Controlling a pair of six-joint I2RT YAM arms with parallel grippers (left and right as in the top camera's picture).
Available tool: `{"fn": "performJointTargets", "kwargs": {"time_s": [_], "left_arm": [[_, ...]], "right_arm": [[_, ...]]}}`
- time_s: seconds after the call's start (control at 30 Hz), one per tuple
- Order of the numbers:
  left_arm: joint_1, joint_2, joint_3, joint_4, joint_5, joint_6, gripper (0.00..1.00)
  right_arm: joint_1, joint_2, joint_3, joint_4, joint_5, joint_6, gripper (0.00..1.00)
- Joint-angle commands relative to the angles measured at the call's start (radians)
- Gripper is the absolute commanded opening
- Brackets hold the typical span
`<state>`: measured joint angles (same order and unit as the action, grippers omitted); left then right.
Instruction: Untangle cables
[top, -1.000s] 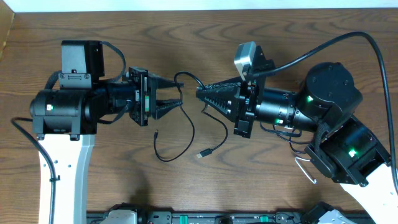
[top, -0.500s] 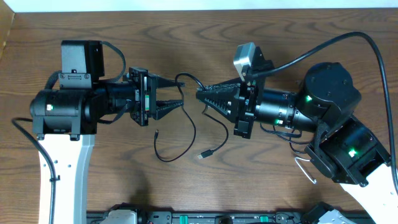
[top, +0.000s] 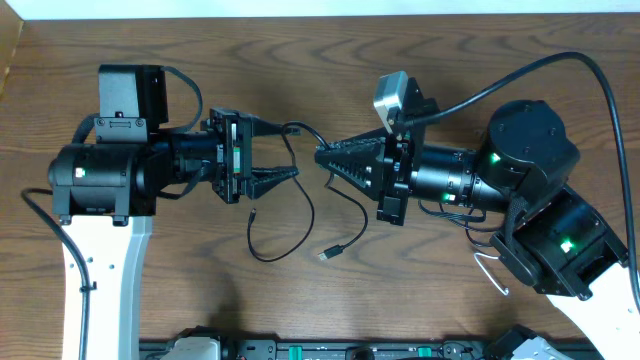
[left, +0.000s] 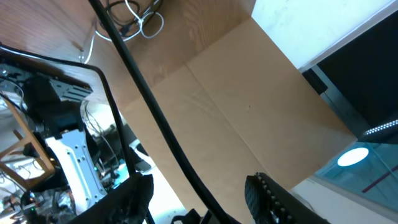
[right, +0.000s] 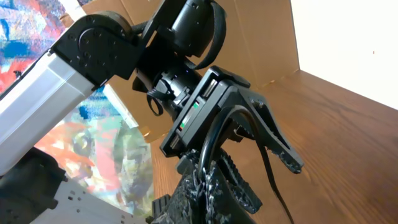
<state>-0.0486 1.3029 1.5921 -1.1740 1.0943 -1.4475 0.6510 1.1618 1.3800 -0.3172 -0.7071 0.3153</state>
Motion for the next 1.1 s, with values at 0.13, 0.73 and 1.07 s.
{"fn": "performJointTargets", "kwargs": {"time_s": [0.13, 0.73, 1.07], "left_arm": [[-0.002, -0.003, 0.008, -0.002, 0.025, -0.003, 0.38], [-0.001, -0.003, 0.008, -0.002, 0.016, -0.002, 0.08], [0.000, -0.003, 0.008, 0.000, -0.402, 0.053, 0.08]], "right_arm": [[-0.001, -0.011, 0.006, 0.002, -0.010, 0.013, 0.01], [-0.002, -0.012, 0.006, -0.029, -0.010, 0.010, 0.01], [-0.003, -0.012, 0.006, -0.244, 0.235, 0.006, 0.01]]}}
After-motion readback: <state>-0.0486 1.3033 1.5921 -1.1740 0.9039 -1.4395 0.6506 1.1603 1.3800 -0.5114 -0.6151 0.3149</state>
